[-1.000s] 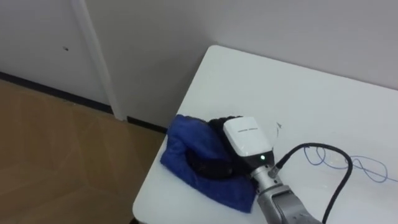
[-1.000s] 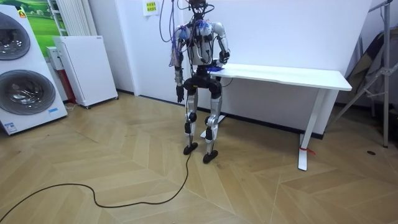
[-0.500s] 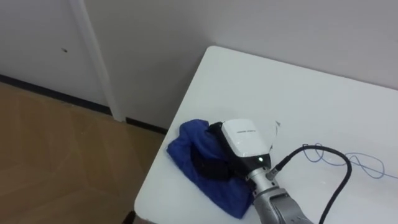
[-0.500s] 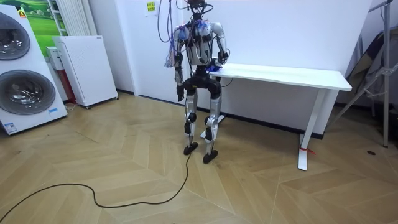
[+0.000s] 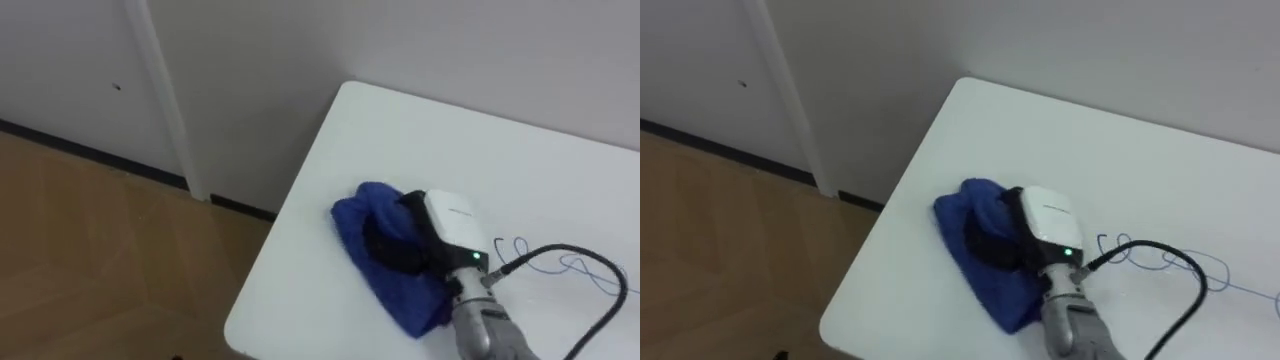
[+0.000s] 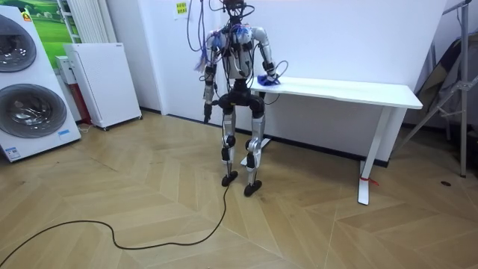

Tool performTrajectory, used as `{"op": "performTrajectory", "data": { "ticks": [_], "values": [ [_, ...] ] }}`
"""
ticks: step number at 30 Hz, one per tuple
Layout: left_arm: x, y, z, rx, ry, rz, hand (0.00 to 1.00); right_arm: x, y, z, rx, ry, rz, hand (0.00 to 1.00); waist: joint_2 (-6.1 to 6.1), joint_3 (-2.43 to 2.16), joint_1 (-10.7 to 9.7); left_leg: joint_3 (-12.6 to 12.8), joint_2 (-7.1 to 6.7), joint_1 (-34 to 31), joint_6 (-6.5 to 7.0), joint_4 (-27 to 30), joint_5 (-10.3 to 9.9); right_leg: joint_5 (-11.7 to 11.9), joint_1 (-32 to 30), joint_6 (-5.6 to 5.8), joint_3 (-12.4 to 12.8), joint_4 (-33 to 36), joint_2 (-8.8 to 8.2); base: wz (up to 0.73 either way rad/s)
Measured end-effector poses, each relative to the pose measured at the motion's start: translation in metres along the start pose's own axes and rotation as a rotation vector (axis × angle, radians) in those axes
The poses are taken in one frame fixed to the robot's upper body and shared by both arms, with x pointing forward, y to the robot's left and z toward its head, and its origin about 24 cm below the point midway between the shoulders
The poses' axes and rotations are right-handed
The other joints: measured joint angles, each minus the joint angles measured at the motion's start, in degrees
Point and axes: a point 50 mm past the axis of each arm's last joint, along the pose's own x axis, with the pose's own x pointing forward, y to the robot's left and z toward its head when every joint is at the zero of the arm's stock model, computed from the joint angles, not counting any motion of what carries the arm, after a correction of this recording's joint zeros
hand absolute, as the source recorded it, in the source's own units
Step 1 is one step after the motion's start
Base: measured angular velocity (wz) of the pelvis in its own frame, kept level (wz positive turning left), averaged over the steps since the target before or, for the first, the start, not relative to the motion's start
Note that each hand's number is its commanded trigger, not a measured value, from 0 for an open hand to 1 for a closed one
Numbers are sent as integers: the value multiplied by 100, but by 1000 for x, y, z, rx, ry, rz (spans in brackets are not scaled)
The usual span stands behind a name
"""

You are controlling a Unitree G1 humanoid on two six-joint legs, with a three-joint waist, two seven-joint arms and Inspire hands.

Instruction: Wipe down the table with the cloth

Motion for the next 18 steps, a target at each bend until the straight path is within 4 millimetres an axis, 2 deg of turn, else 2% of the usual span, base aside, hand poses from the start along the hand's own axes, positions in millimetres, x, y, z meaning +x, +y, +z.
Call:
{"op": "performTrajectory", "data": {
  "ticks": [2,7,11,15,18],
  "values": [
    [-2,8,-11,28,34,20,0,0,-9,-30,-9,113,-32,100,-36,6,-14,0,-12,-9,1,25,0,11,12,8,11,-7,-6,0],
    [-2,15,-13,34,45,35,0,-8,-21,-68,17,284,-93,100,-26,-3,-128,46,-64,-93,24,111,13,7,45,15,-10,-16,-56,9],
    [-1,20,-14,-2,54,52,0,-22,-27,-100,79,467,-149,100,-19,-23,-195,308,-65,-139,40,189,16,8,50,16,21,0,-83,13],
    [-2,25,-21,-25,92,67,0,-34,-32,-120,89,568,-173,100,-6,-42,-201,318,-69,-147,59,206,19,22,50,39,66,19,-87,-2],
    [-3,27,-25,-41,110,64,0,-45,-35,-130,105,625,-200,100,-2,-52,-334,327,-77,-163,61,289,18,36,83,60,19,12,-89,10]
  ]
}}
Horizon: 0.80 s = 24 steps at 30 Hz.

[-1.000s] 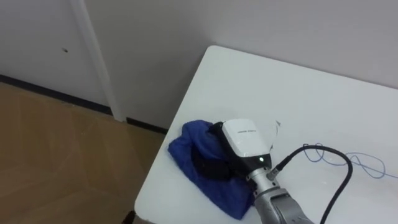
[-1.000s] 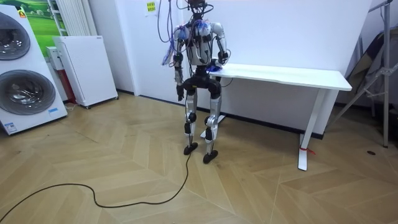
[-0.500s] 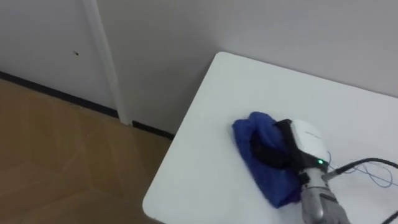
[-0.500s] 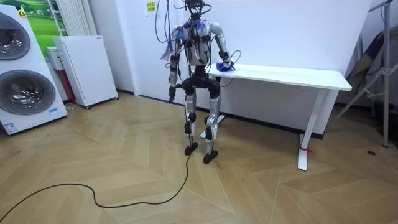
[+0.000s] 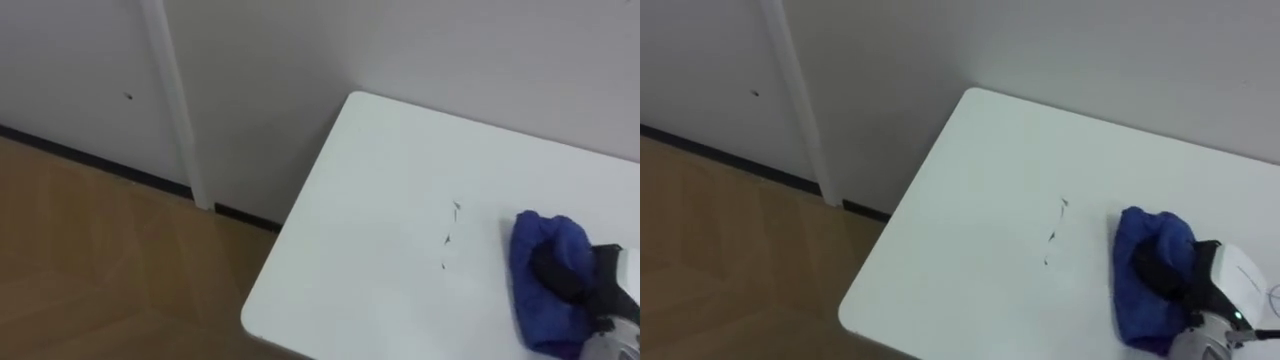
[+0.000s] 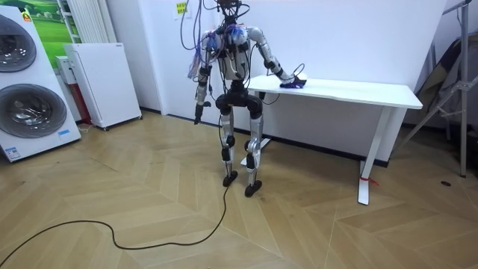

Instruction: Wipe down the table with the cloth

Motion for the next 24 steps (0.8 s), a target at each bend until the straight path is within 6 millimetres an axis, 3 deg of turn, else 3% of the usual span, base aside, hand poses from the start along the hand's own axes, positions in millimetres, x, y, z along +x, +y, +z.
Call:
{"op": "performTrajectory", "data": {
  "ticks": [2,4,8,12,15,19,21,22,23,24],
  "values": [
    [0,1,-3,-6,9,1,0,-3,-1,-9,-7,28,-7,100,-14,-48,-112,-5,0,5,2,26,1,0,29,0,-10,6,2,5],
    [0,1,-2,7,5,2,0,-5,-3,-17,-11,60,-15,100,-24,-68,-170,5,4,18,2,48,1,0,52,0,3,14,5,4],
    [0,2,-2,27,5,6,0,-10,-8,-32,-24,102,-33,100,-27,-70,-174,12,14,53,3,-1,0,0,92,0,64,-6,8,-7],
    [0,-1,-2,27,9,-12,0,-9,-8,-30,-34,95,-30,100,-22,-72,-118,96,32,-4,2,15,0,0,17,0,138,-12,16,-14],
    [-1,-5,-2,46,5,-28,0,-4,-8,-18,-83,54,-27,100,-13,-67,-99,151,44,-75,-1,64,2,0,-44,1,147,-10,22,-10],
    [0,-16,0,100,10,-70,0,4,-3,6,-164,-11,-16,100,-2,-41,73,166,100,-86,-10,57,4,12,-132,1,117,58,71,-31],
    [1,-21,4,120,4,-88,0,4,-1,17,-204,-50,-15,100,-21,-10,155,166,119,-120,-29,54,16,17,-207,-7,130,61,98,-32],
    [1,-24,7,120,-2,-99,0,5,1,28,-226,-89,-11,100,-15,13,288,153,131,-167,-38,59,21,31,-287,-31,124,61,122,-45],
    [1,-27,10,132,-7,-108,0,5,4,43,-266,-152,-2,100,-2,69,345,131,154,-201,-52,82,22,68,-331,-87,105,61,161,-39],
    [1,-27,10,135,-9,-111,0,5,5,51,-286,-189,4,100,4,88,351,133,175,-225,-62,91,18,77,-354,-101,100,62,178,-21]
  ]
}}
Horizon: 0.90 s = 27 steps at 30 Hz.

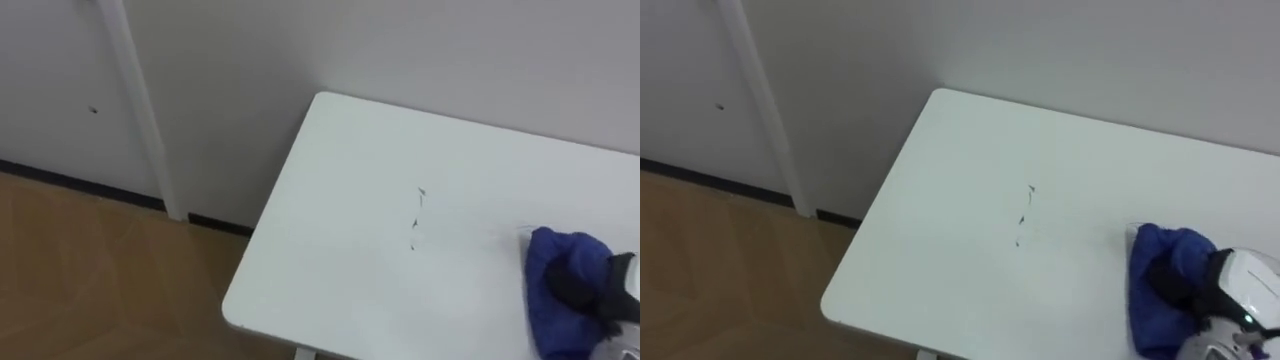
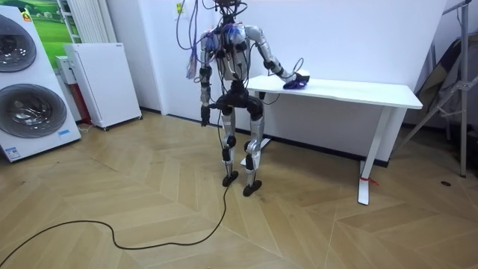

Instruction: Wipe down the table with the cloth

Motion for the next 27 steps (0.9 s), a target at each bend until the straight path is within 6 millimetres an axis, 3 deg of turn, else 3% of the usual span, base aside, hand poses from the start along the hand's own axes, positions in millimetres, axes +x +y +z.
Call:
{"op": "performTrajectory", "data": {
  "ticks": [2,5,8,10,14,16,20,24,27],
  "values": [
    [1,-4,4,30,-6,-17,0,2,-1,38,-52,-147,7,100,9,5,136,-6,37,-146,-36,2,20,31,-176,-46,-15,4,45,-13],
    [1,-9,7,65,4,-48,0,2,-1,79,-76,-281,24,100,22,39,303,-109,55,-181,-86,-20,52,42,-205,-64,-136,0,74,10],
    [0,-11,7,63,9,-66,0,8,-6,103,-85,-353,47,100,10,44,505,-149,77,-201,-127,-100,111,42,-251,-64,-231,-2,84,9],
    [-1,-12,5,55,7,-68,0,12,-8,109,-84,-364,50,100,4,47,494,-195,78,-264,-129,-88,118,41,-268,-64,-311,-6,86,25],
    [-2,-11,3,52,-1,-63,0,13,-8,102,-41,-339,60,100,-12,45,440,-317,39,-309,-130,-90,118,41,-273,-64,-409,-7,84,19],
    [-2,-9,2,41,2,-56,0,10,-1,87,12,-304,78,100,-22,17,356,-357,27,-310,-129,-47,118,41,-254,-63,-450,-6,72,25],
    [-2,-3,4,36,-19,-37,0,5,6,56,107,-220,63,100,23,-36,-13,-173,17,-327,-97,2,127,40,-143,-62,-600,-4,10,49],
    [-2,6,0,-7,-10,-5,0,-2,11,19,179,-74,53,100,33,-75,-85,14,23,-168,-71,-69,139,27,-22,-42,-363,3,-31,20],
    [-3,11,-9,-21,19,21,0,-10,15,-13,262,83,26,100,10,-101,-292,21,-21,-125,-39,-82,147,32,73,-34,-289,0,-59,15]
  ]
}}
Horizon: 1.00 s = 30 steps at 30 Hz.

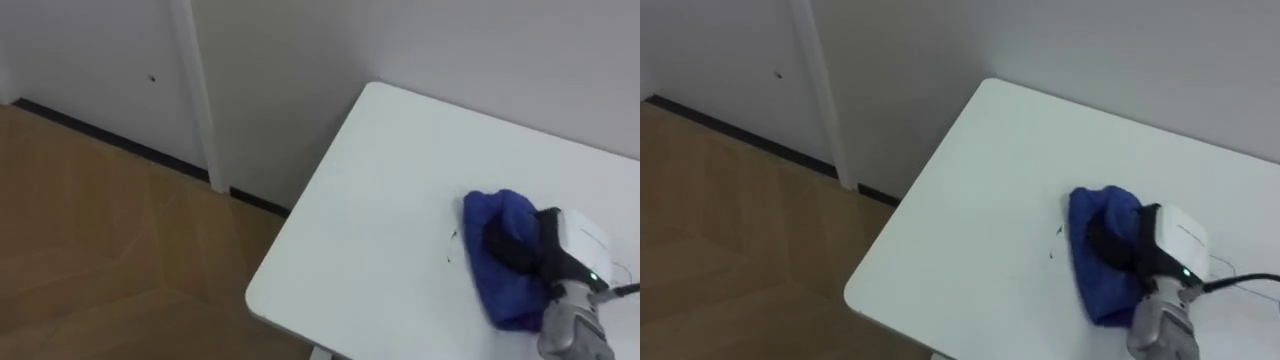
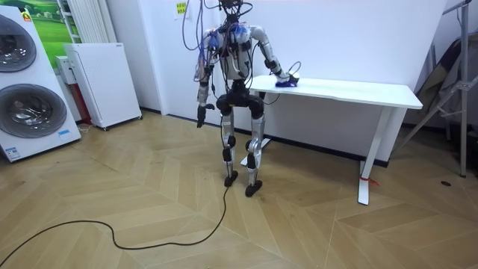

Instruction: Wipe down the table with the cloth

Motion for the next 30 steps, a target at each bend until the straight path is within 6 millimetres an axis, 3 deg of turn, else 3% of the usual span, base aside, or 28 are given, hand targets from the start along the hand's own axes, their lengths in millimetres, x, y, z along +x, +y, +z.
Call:
{"op": "performTrajectory", "data": {
  "ticks": [5,7,11,15,17,19,21,23,25,28,29,30],
  "values": [
    [-3,10,-10,-39,13,62,0,-19,-14,-54,41,192,-98,100,-16,-54,-360,-26,-37,63,39,20,4,-4,120,7,50,-5,-29,14],
    [-3,11,-13,-43,19,73,0,-27,-17,-68,30,238,-115,100,-22,-60,-355,-25,-36,121,63,-18,-14,-11,193,18,105,-4,-24,-9],
    [-3,5,-8,-54,6,59,0,-28,-18,-71,25,253,-115,100,-13,-65,-321,-29,-32,106,73,35,-24,-15,175,25,169,-8,-6,-12],
    [-1,-8,1,-24,-9,24,0,-15,-17,-49,27,232,-126,100,80,-44,-5,-11,-15,52,53,90,-28,-16,54,27,309,-5,30,-43],
    [0,-16,2,-17,0,0,0,-4,-9,-19,23,179,-113,100,120,-13,176,-75,-16,-66,10,115,-35,-4,-134,6,282,-4,93,-78],
    [1,-22,5,-1,6,-24,0,1,-4,11,-22,66,-80,100,168,35,196,-313,-27,-235,-6,236,-34,60,-278,-98,188,-5,170,-38],
    [2,-26,11,23,-3,-41,0,3,-1,34,-63,-49,-47,100,183,54,250,-499,-36,-365,-37,282,-9,70,-396,-121,163,26,218,9],
    [2,-32,18,38,-25,-62,0,11,-1,73,-94,-189,-16,100,189,159,331,-530,-39,-455,-120,267,76,47,-499,-217,163,40,248,10],
    [1,-33,22,49,-42,-66,0,15,-1,94,-101,-253,-1,100,215,216,427,-504,-24,-514,-130,246,136,-1,-549,-272,152,20,237,16],
    [0,-32,15,26,-29,-72,0,19,-1,98,-70,-257,13,100,186,196,445,-378,0,-576,-155,239,174,-68,-575,-308,7,14,226,41],
    [-1,-30,10,23,-20,-67,0,21,-3,92,-59,-240,14,100,178,145,425,-326,32,-590,-163,247,182,-92,-567,-317,17,5,223,58],
    [-1,-29,7,16,-17,-65,0,22,-4,89,-53,-237,13,100,171,141,406,-299,31,-590,-163,239,184,-101,-549,-316,9,-2,217,50]
  ]
}}
